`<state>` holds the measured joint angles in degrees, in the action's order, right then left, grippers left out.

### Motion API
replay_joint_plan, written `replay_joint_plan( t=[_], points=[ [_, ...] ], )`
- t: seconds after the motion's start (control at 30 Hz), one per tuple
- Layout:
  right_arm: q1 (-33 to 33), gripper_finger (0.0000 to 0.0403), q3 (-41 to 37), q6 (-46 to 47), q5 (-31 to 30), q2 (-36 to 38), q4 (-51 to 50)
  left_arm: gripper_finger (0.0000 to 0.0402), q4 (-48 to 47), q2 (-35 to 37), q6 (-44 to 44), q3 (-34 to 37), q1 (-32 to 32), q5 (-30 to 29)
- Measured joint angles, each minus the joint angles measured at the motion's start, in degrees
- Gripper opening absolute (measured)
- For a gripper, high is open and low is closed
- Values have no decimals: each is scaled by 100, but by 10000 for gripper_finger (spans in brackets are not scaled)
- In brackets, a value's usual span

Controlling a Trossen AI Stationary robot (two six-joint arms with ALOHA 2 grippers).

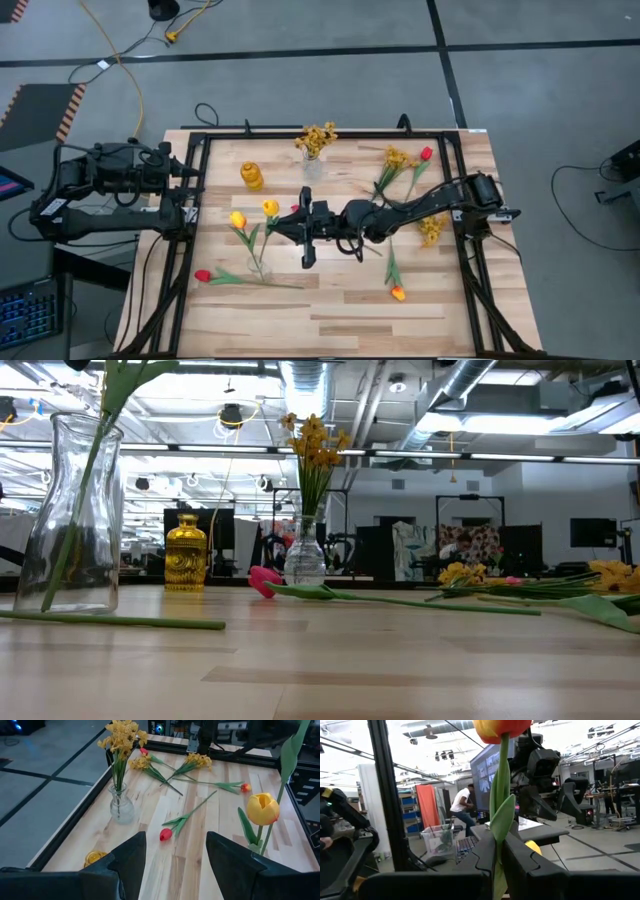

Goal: Sort flowers into vase by color
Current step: Put the left yellow flower into the bottom transparent vase

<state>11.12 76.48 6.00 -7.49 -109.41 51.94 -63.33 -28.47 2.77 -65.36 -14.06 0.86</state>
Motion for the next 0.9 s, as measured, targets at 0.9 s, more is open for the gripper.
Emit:
replay_joint_plan(
  t=[0.9],
  points=[
    [-46, 54, 500, 9, 2, -808, -641, 194, 24, -2, -59, 0, 0, 6]
  ],
)
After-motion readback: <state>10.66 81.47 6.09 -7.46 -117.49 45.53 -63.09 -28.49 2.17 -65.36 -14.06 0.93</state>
